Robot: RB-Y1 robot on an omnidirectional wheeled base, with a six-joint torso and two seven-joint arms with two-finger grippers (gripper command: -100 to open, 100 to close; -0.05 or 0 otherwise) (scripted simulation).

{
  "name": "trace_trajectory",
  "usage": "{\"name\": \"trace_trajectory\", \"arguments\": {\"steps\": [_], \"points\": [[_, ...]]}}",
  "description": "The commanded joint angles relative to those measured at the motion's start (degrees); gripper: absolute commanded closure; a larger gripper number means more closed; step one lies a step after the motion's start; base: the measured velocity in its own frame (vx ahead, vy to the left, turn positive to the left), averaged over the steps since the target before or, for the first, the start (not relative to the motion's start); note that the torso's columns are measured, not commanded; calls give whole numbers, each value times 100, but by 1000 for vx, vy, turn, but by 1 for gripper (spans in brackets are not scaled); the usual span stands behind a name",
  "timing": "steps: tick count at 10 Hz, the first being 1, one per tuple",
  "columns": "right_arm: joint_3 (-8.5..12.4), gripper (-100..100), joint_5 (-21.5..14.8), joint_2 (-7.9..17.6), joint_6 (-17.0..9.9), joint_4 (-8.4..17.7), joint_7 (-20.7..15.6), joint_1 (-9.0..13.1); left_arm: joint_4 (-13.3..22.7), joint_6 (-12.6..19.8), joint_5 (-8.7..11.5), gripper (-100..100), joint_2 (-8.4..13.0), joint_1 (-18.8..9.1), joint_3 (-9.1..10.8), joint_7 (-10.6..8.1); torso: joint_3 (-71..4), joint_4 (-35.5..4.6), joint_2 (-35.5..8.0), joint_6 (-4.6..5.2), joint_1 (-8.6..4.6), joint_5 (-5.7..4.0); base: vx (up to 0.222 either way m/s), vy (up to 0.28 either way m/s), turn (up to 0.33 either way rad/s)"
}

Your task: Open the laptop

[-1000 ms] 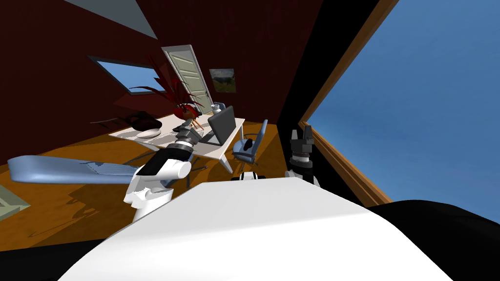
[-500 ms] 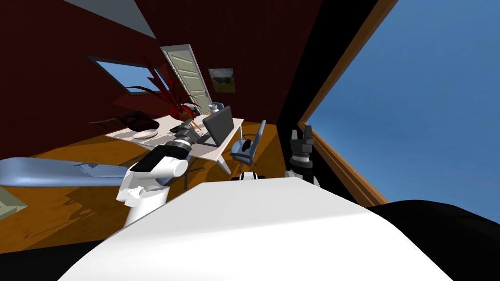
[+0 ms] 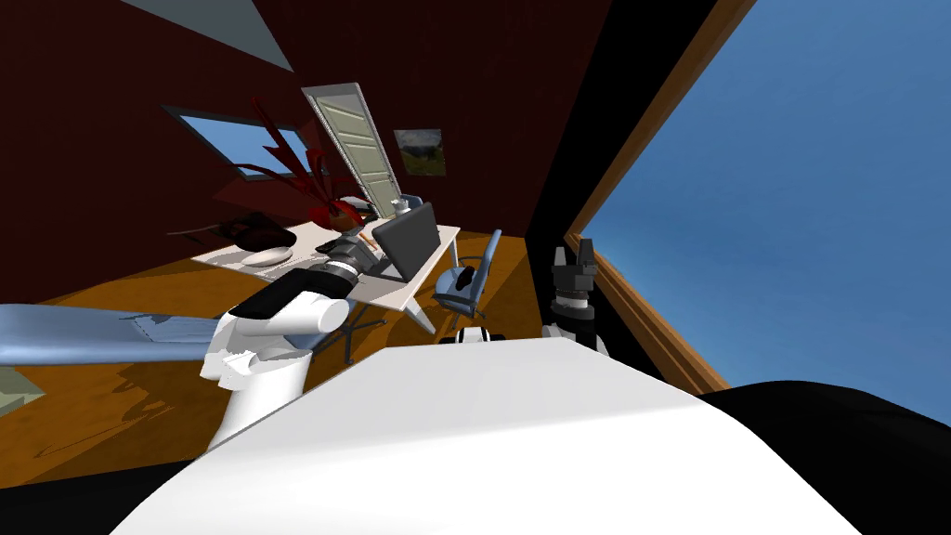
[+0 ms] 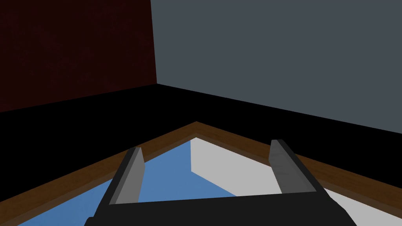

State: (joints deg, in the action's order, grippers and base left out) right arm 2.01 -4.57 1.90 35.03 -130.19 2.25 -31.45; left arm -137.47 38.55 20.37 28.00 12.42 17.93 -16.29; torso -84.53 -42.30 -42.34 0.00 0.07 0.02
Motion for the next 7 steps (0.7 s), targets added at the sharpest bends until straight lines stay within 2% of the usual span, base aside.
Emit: {"name": "trace_trajectory", "arguments": {"steps": [1,2,3,4,5,6,7], "points": [[0,0,0,0,0,0,0,0,-20,301,107,-100,126,-75,92,-96,-2,1,3,0,-2,0,24,-61,6],[0,0,0,0,0,0,0,0,-35,433,155,-100,176,-110,133,-139,-3,1,4,0,-4,-1,24,-60,7],[0,0,0,0,0,0,0,0,-37,352,122,-100,143,-89,108,-111,-3,2,5,0,-6,-2,12,-28,3],[0,0,0,0,0,0,0,0,-112,482,144,-100,185,-110,166,-158,-2,1,3,0,3,0,97,0,-18],[1,0,0,1,0,0,0,-1,-74,420,126,-100,159,-105,131,-134,-15,7,27,1,7,2,62,2,-4],[1,0,0,1,0,0,0,0,-80,434,125,100,161,-107,134,-139,-10,6,13,0,2,1,9,0,1],[1,0,0,1,0,0,0,0,208,349,-37,100,-28,-394,40,-208,3,-1,-6,0,-5,-1,-65,86,69]]}}
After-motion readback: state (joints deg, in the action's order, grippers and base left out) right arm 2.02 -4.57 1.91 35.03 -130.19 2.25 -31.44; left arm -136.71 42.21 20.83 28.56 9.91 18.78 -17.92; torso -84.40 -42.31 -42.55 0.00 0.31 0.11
